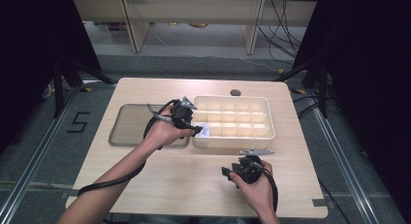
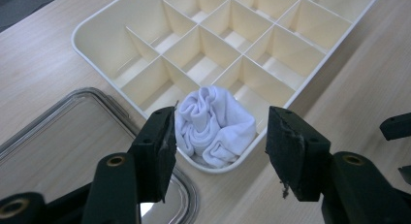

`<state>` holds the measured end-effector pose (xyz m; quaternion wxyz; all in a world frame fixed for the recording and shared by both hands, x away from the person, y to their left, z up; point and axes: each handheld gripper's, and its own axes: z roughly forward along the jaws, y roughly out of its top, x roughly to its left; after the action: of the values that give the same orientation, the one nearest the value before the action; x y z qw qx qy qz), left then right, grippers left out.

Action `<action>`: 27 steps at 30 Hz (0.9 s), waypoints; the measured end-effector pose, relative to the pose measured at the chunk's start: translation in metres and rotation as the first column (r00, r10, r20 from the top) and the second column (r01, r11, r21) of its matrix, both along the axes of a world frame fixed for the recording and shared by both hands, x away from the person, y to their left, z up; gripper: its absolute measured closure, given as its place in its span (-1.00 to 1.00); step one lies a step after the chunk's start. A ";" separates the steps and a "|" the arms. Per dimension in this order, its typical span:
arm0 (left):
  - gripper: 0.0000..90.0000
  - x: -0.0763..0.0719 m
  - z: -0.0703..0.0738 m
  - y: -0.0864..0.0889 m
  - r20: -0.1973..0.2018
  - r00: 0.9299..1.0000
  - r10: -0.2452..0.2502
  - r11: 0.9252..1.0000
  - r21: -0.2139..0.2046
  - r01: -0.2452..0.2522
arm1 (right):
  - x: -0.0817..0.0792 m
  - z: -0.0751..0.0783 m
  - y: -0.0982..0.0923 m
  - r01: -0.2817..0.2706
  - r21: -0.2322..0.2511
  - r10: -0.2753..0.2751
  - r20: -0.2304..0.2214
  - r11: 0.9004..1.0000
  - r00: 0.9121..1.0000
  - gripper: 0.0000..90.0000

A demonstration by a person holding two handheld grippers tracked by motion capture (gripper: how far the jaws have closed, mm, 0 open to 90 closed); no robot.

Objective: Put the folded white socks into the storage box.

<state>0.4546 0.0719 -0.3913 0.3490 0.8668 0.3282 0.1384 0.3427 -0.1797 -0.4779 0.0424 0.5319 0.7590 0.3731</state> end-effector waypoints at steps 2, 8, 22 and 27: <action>-0.03 -0.006 -0.002 0.006 0.017 1.000 0.013 1.000 -0.012 -0.013 | 0.000 0.001 -0.001 -0.002 -0.010 0.002 0.001 1.000 1.000 0.12; -0.05 -0.018 -0.006 0.023 0.033 0.999 0.028 0.999 -0.033 -0.026 | 0.000 0.000 -0.001 0.001 -0.013 -0.001 -0.002 1.000 1.000 0.12; -0.06 -0.051 -0.022 0.057 0.098 0.991 0.086 0.990 -0.122 -0.074 | -0.001 -0.001 0.000 0.000 -0.013 0.000 -0.006 1.000 1.000 0.10; -0.05 -0.064 -0.032 0.066 0.135 0.986 0.100 0.984 -0.160 -0.078 | -0.001 -0.001 0.000 0.007 -0.012 -0.007 -0.002 1.000 1.000 0.10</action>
<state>0.3905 0.1377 -0.4237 0.4309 0.8096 0.3506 0.1898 0.3422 -0.1798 -0.4793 0.0460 0.5347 0.7593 0.3680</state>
